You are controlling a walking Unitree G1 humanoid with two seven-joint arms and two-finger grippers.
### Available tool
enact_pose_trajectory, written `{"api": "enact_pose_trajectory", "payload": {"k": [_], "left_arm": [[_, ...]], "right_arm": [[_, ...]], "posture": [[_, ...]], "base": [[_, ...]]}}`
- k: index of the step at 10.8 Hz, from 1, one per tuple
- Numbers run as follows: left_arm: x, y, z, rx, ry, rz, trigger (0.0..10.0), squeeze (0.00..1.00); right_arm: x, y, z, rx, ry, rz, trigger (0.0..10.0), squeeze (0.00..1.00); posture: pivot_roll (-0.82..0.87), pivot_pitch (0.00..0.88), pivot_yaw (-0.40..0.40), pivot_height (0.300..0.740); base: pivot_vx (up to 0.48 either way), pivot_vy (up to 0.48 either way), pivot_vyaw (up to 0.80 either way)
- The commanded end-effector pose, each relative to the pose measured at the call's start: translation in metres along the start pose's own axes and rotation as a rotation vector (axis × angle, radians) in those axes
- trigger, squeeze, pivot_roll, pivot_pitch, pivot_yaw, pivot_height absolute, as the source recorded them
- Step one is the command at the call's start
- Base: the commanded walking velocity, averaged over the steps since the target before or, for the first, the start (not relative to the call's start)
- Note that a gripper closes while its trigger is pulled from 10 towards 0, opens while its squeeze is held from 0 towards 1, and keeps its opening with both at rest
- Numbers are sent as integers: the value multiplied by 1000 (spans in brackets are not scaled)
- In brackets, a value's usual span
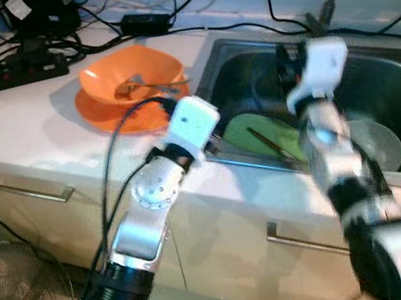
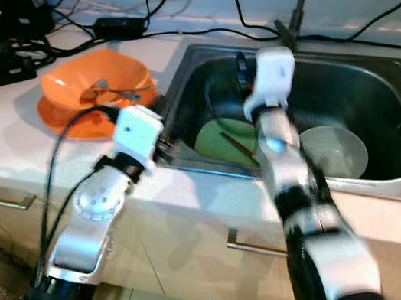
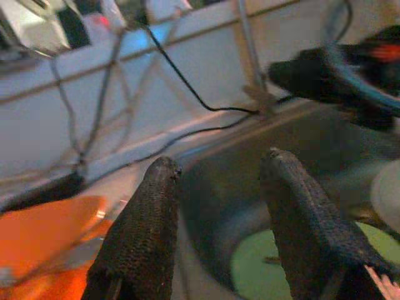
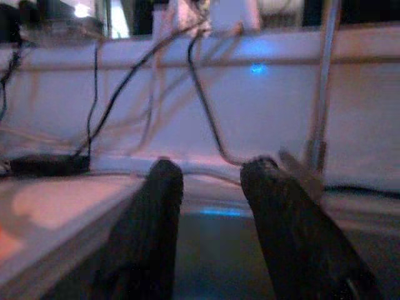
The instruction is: Kitchen organization
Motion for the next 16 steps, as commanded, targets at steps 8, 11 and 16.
{"api": "enact_pose_trajectory", "payload": {"k": [8, 11, 16], "left_arm": [[40, -12, -19, 65, 130, 480, 10000, 0], [49, -19, -19, 136, 144, 596, 10000, 0], [46, -31, -5, 196, 119, 665, 10000, 0]], "right_arm": [[28, -4, -40, 2, 81, -5, 10000, 0], [32, -2, -40, 10, 88, 5, 10000, 0], [34, -3, -39, 22, 91, 12, 10000, 0]], "posture": [[56, 77, -73, 740], [56, 81, -72, 740], [50, 79, -73, 740]], "base": [[0, 0, 0], [0, 0, 0], [0, 0, 0]]}}
Point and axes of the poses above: a point about 5 cm out from each wrist's last joint towards the gripper, its own z axis pointing out of the wrist towards the gripper, its own y axis along the axis of the wrist's last joint, x = y × z, the point moved 1 cm from there along z, pointing out of the wrist towards the gripper, and after that the axes turned 2 degrees about -z, right-handed, at the moved point
